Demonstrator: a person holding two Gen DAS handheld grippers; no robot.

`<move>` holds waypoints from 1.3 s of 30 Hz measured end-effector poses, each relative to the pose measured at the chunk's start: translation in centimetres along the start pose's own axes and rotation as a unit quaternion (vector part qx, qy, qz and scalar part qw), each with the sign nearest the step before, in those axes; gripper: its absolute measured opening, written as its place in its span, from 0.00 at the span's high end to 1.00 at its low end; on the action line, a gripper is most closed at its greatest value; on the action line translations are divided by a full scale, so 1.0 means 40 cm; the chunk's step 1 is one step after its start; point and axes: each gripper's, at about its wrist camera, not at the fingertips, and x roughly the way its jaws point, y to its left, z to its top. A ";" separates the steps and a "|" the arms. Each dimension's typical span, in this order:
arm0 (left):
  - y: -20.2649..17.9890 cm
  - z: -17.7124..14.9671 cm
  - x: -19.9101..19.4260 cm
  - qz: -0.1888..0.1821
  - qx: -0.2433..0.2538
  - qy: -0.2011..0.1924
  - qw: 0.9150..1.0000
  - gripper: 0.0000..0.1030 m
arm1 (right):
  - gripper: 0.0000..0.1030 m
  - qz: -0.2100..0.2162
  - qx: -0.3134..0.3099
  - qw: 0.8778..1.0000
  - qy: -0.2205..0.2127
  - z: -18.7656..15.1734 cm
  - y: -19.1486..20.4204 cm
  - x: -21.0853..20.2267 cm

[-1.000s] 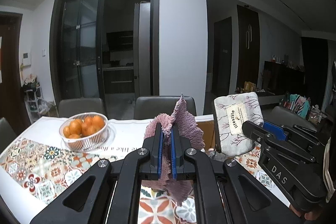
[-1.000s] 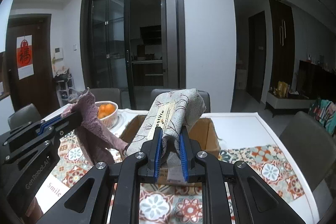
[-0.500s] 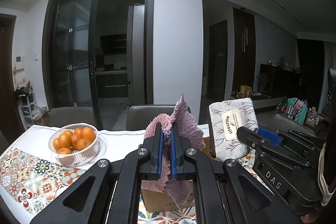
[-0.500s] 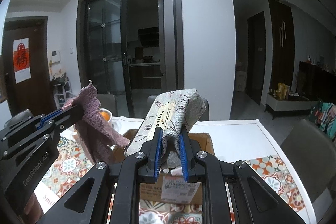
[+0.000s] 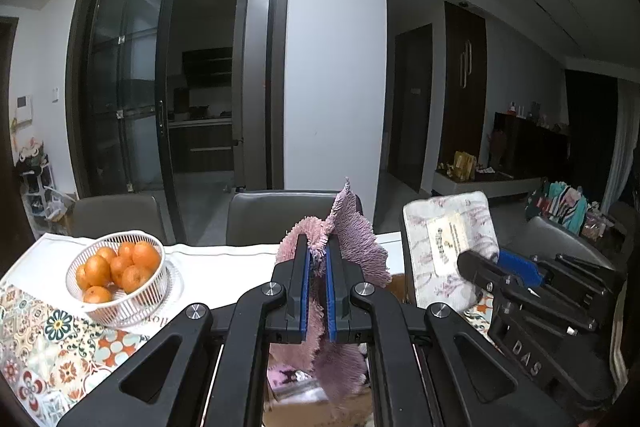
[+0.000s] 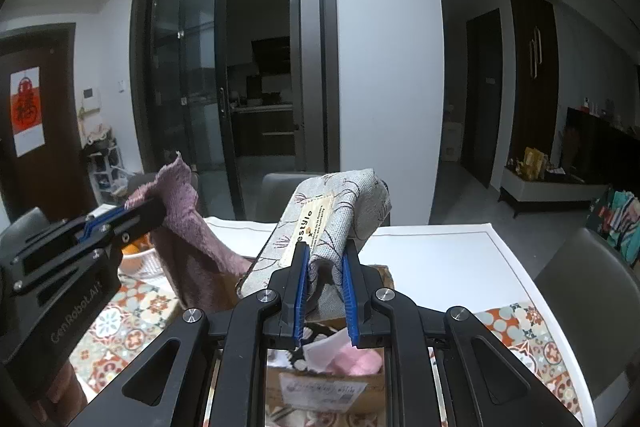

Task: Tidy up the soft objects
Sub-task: 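Lift and carry the mauve towel and grey pouch over the box, then open both tools to drop the towel and grey pouch into the box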

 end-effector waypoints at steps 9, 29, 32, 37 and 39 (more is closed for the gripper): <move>-0.013 -0.010 0.080 0.005 0.010 0.021 1.000 0.92 | 0.83 0.001 -0.005 1.000 0.031 -0.004 -0.008 0.080; -0.038 -0.175 0.202 0.007 0.043 0.155 0.987 0.91 | 0.83 0.017 -0.015 0.989 0.147 -0.129 -0.041 0.221; -0.042 -0.176 0.209 0.009 0.052 0.164 0.985 0.84 | 0.81 0.019 -0.016 0.988 0.153 -0.130 -0.037 0.231; -0.036 -0.167 0.198 0.026 0.056 0.159 0.985 0.61 | 0.60 0.017 -0.019 0.987 0.156 -0.130 -0.039 0.234; -0.032 -0.162 0.187 0.034 0.054 0.157 0.986 0.56 | 0.57 0.007 -0.022 0.988 0.150 -0.129 -0.039 0.226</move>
